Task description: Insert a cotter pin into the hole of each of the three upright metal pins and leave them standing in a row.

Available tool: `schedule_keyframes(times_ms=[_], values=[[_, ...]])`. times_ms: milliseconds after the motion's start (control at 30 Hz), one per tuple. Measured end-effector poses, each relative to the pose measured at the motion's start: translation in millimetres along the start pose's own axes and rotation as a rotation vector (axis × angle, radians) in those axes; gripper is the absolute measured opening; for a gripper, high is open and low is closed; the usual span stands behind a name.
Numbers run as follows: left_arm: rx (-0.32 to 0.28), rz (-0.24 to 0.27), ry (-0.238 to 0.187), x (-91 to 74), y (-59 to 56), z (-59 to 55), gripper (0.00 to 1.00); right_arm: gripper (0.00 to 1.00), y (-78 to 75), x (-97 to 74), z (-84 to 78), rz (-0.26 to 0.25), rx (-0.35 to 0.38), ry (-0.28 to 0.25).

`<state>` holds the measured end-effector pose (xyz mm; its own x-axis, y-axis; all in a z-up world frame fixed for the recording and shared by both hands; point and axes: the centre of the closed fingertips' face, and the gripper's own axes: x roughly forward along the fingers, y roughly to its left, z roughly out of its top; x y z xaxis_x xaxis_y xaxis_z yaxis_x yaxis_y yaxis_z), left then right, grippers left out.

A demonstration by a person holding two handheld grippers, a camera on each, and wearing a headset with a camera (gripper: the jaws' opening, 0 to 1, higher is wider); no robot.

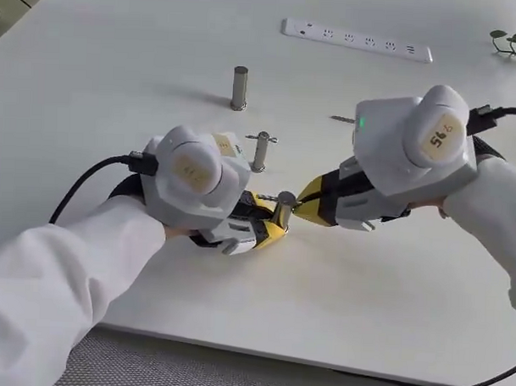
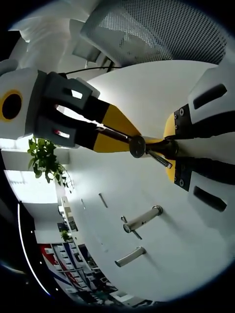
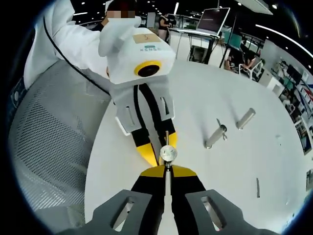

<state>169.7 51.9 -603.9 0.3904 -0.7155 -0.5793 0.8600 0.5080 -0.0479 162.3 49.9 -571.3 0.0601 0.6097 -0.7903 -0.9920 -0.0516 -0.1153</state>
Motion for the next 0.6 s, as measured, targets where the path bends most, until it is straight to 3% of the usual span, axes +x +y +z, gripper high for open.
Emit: schedule_keyframes(times_ms=[100,200,267,433,600], values=[[0.003,-0.001,0.001,-0.1,-0.1,0.1,0.11,0.0,-1.4,0.3,-1.2,0.008,-0.027,0.018],[0.0,-0.003,0.0,-0.3,-0.4,-0.1,0.11,0.0,-0.9,0.9,-1.7,0.026,-0.12,0.054],[0.002,-0.003,0.0,-0.3,-0.6,-0.2,0.11,0.0,-0.5,1.2,-1.8,0.027,-0.141,0.067],[-0.018,-0.005,-0.006,-1.3,-0.9,-0.3,0.11,0.0,-0.2,1.6,-1.8,0.027,-0.126,0.061],[-0.074,-0.013,-0.044,-2.2,-0.6,4.4,0.12,0.02,1.9,0.7,-1.0,0.02,-0.086,0.039]])
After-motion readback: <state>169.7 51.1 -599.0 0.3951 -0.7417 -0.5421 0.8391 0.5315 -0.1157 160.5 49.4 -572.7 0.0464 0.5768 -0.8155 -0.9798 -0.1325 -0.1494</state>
